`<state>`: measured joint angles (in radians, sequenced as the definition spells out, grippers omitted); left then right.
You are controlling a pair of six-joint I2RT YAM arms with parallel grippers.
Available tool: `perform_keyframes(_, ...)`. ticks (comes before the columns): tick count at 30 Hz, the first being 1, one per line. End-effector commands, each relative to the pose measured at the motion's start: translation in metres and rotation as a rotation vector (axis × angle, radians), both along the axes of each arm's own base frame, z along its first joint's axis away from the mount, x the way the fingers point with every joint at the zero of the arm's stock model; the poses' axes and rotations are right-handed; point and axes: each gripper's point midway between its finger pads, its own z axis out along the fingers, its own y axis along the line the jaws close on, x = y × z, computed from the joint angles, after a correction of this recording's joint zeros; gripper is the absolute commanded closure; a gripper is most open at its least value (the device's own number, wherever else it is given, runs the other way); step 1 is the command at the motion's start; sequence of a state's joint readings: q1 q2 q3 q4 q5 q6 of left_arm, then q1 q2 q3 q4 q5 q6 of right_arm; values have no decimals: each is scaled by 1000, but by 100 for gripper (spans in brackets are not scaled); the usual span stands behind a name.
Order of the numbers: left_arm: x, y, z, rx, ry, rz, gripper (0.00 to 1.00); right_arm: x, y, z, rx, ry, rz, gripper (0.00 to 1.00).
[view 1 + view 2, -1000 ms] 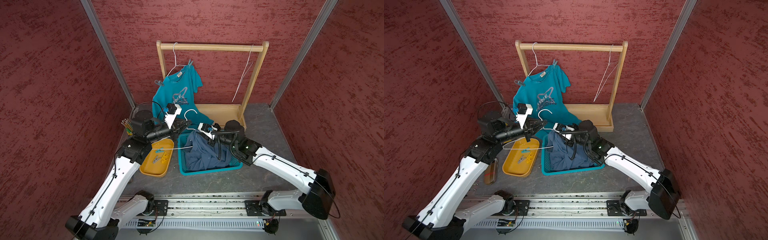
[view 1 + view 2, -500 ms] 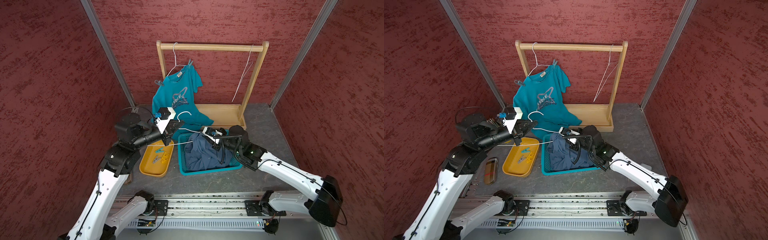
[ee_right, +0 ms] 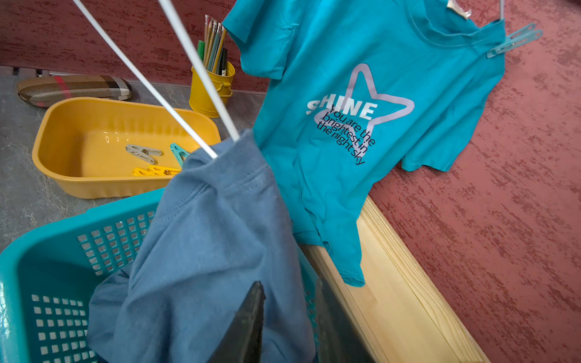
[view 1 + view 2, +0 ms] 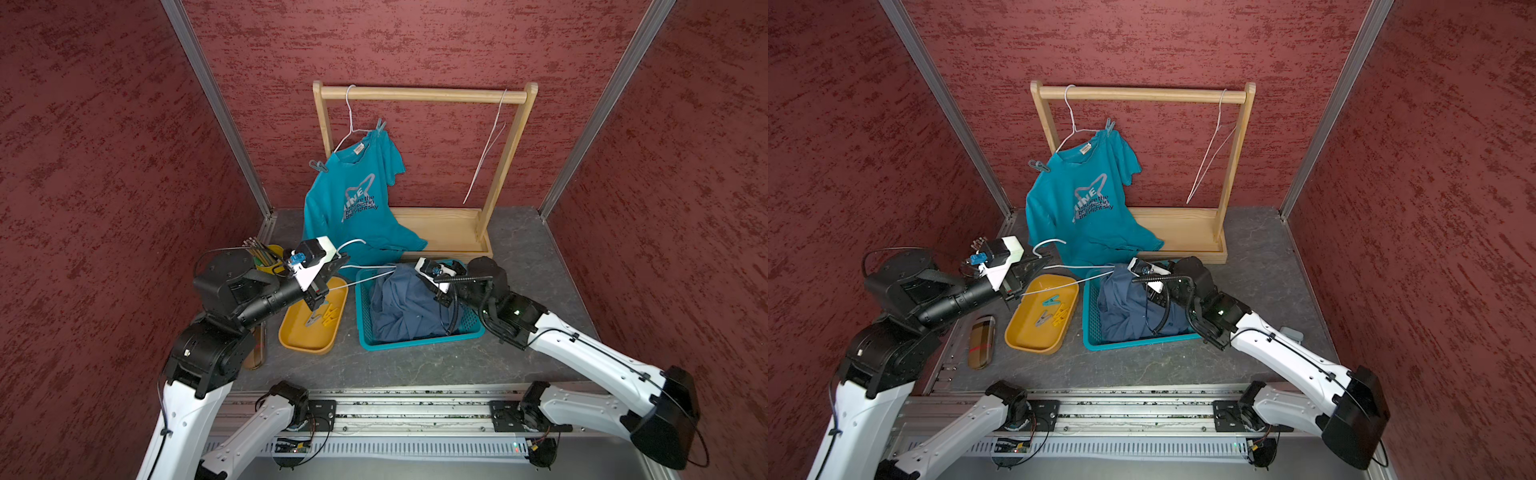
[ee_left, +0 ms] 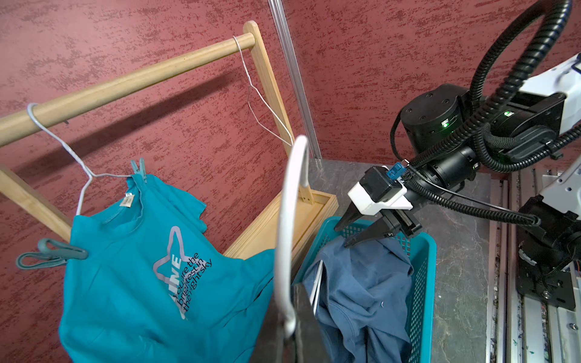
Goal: Remove the clothespins securing t-shirts to the hanger
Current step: Remove the T-shirt from the hanger, then place the hanger on the clothes rail.
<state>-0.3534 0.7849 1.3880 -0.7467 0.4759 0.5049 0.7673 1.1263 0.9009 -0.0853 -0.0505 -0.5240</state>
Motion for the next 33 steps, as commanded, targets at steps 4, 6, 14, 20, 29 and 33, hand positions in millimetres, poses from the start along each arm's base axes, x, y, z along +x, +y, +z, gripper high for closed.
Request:
perform_keyframes(4,-22,12,7,75,-56,6,100,0,-22,3,-8,-9,-71,69)
perform_keyframes(6,-28,14,10,88,-65,8,100,-1,-24,10,16,-18,-76,69)
perform_keyframes(14,-34,16,25,29,-71,13,100,-12,-19,42,131,-26,-28,68)
perform_keyframes(20,13,-3,7,-176,106,28,100,-24,-5,88,285,5,58,65)
perform_keyframes(29,69,-66,-45,-380,447,-108,100,-37,26,103,296,96,209,57)
perform_keyframes(33,75,-89,-56,-374,478,-144,100,-36,36,93,254,128,231,54)
